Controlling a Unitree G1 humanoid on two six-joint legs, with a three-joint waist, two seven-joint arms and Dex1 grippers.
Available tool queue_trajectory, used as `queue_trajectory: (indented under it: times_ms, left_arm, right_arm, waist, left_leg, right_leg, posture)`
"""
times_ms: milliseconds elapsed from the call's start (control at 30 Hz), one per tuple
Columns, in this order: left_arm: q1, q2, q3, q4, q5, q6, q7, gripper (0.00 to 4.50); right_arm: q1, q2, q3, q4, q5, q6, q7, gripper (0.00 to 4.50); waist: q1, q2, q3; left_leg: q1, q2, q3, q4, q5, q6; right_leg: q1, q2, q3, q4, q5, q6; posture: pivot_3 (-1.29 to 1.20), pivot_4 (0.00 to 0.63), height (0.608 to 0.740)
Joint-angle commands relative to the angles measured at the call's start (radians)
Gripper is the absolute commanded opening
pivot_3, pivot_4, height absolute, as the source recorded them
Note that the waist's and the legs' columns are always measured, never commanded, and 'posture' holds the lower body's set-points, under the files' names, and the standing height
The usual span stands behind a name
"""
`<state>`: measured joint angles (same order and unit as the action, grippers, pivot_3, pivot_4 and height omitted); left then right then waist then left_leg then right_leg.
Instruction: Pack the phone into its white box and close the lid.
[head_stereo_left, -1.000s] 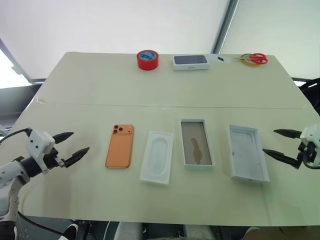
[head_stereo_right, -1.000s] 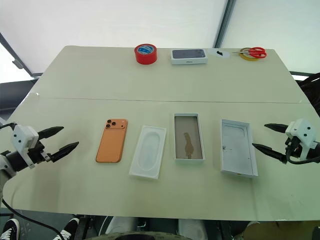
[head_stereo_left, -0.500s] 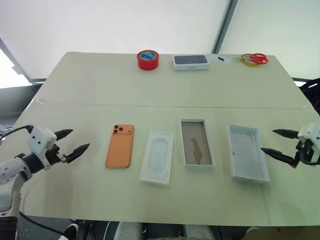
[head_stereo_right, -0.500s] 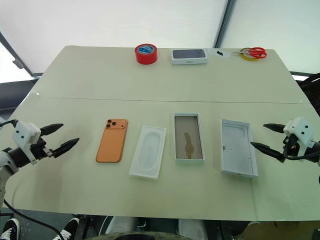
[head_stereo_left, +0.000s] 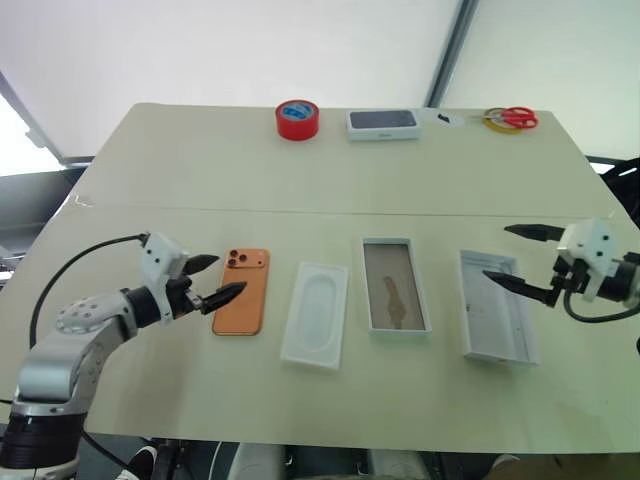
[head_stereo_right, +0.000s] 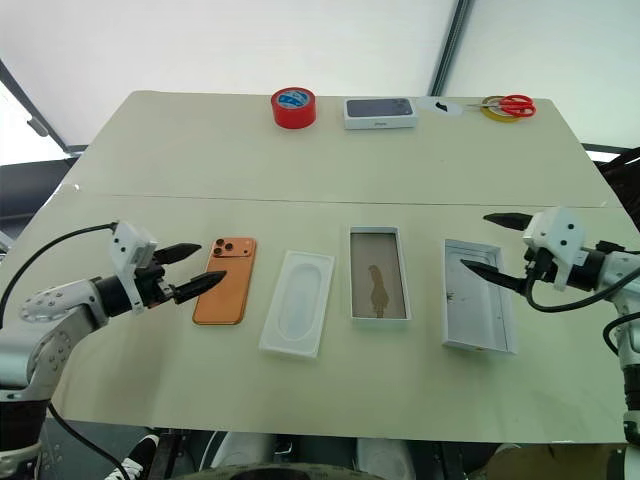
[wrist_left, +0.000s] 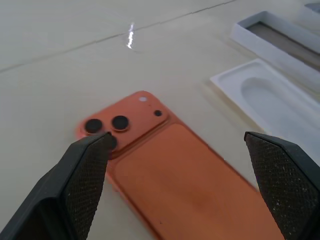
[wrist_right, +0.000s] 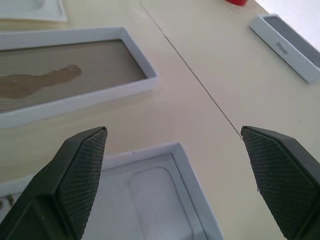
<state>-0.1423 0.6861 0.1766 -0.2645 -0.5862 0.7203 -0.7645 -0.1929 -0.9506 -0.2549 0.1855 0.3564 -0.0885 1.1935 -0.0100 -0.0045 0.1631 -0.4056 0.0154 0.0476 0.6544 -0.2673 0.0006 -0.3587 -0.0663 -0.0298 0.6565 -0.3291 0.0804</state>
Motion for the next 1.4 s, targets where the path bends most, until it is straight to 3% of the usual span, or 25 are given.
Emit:
queue_trajectory:
  times_ms: [33, 133, 200, 467, 733, 1067, 1233, 1333, 1400]
  left_arm:
    - [-0.087, -0.033, 0.007, -0.024, -0.110, 0.197, 0.073, 4.46]
    - [-0.153, -0.056, -0.019, -0.021, -0.198, 0.366, 0.086, 4.46]
    - [-0.220, -0.121, 0.033, 0.031, -0.286, 0.523, 0.154, 4.46]
    - [-0.278, -0.185, 0.070, 0.025, -0.439, 0.793, 0.202, 4.46]
    - [-0.296, -0.190, 0.001, 0.036, -0.362, 0.814, 0.284, 4.46]
    - [-0.309, -0.290, -0.062, 0.079, -0.314, 0.827, 0.331, 4.46]
    - [-0.308, -0.310, -0.026, 0.120, -0.318, 0.856, 0.324, 4.46]
    - [-0.303, -0.317, -0.016, 0.121, -0.319, 0.870, 0.321, 3.64]
    - [-0.302, -0.321, -0.010, 0.122, -0.313, 0.872, 0.325, 2.69]
  right_arm:
    - [-0.007, 0.008, 0.005, -0.103, 0.030, 0.033, 0.001, 4.48]
    - [-0.010, 0.010, 0.037, -0.189, 0.051, 0.067, 0.021, 4.48]
    - [-0.004, 0.007, 0.063, -0.249, 0.055, 0.078, 0.042, 4.48]
    - [0.008, 0.015, 0.095, -0.322, 0.060, 0.115, 0.054, 4.48]
    - [0.005, 0.027, 0.101, -0.285, 0.043, 0.083, 0.055, 4.48]
    - [-0.007, 0.048, 0.119, -0.269, 0.020, 0.047, 0.040, 4.48]
    - [-0.004, 0.048, 0.112, -0.257, 0.014, 0.036, 0.039, 4.48]
    - [-0.006, 0.049, 0.110, -0.255, 0.014, 0.033, 0.034, 4.50]
    - [-0.009, 0.049, 0.110, -0.253, 0.014, 0.032, 0.032, 4.50]
  waist:
    - [0.001, 0.000, 0.000]
    - [-0.001, 0.000, 0.000]
    - [0.002, 0.000, 0.000]
    - [0.004, -0.002, 0.001]
    - [0.005, -0.002, 0.001]
    - [0.023, -0.002, 0.001]
    - [0.024, -0.001, 0.001]
    - [0.023, -0.001, 0.001]
    - [0.022, -0.001, 0.001]
  left_leg:
    - [0.000, 0.000, 0.000, 0.001, 0.000, 0.000]
    - [-0.001, 0.000, 0.000, 0.002, 0.000, 0.000]
    - [-0.001, 0.000, 0.000, 0.003, 0.001, -0.001]
    - [-0.002, 0.000, -0.002, 0.008, 0.002, -0.004]
    - [-0.002, 0.000, -0.002, 0.008, 0.003, -0.005]
    - [-0.002, 0.000, -0.002, 0.009, 0.003, -0.005]
    - [-0.002, 0.000, -0.002, 0.010, 0.003, -0.005]
    - [-0.002, 0.000, -0.002, 0.010, 0.003, -0.005]
    - [-0.002, 0.000, -0.002, 0.010, 0.003, -0.005]
  right_leg:
    - [0.000, 0.000, 0.000, 0.000, 0.000, 0.000]
    - [0.000, 0.001, 0.000, 0.001, 0.000, 0.000]
    - [0.000, 0.001, 0.000, 0.001, 0.000, 0.000]
    - [0.000, 0.002, 0.000, 0.003, 0.000, 0.000]
    - [0.001, 0.002, 0.000, 0.003, 0.000, 0.000]
    - [0.001, 0.001, 0.000, 0.003, 0.000, 0.000]
    - [0.002, 0.001, 0.000, 0.003, 0.000, 0.000]
    - [0.002, 0.001, 0.000, 0.003, 0.000, 0.000]
    - [0.002, 0.001, 0.000, 0.003, 0.000, 0.000]
  posture:
    - [0.00, 0.150, 0.740]
    - [0.00, 0.150, 0.740]
    - [0.00, 0.150, 0.740]
    - [0.00, 0.150, 0.740]
    - [0.00, 0.150, 0.740]
    - [0.00, 0.150, 0.740]
    - [0.00, 0.150, 0.740]
    - [0.00, 0.150, 0.740]
    - [0.00, 0.150, 0.740]
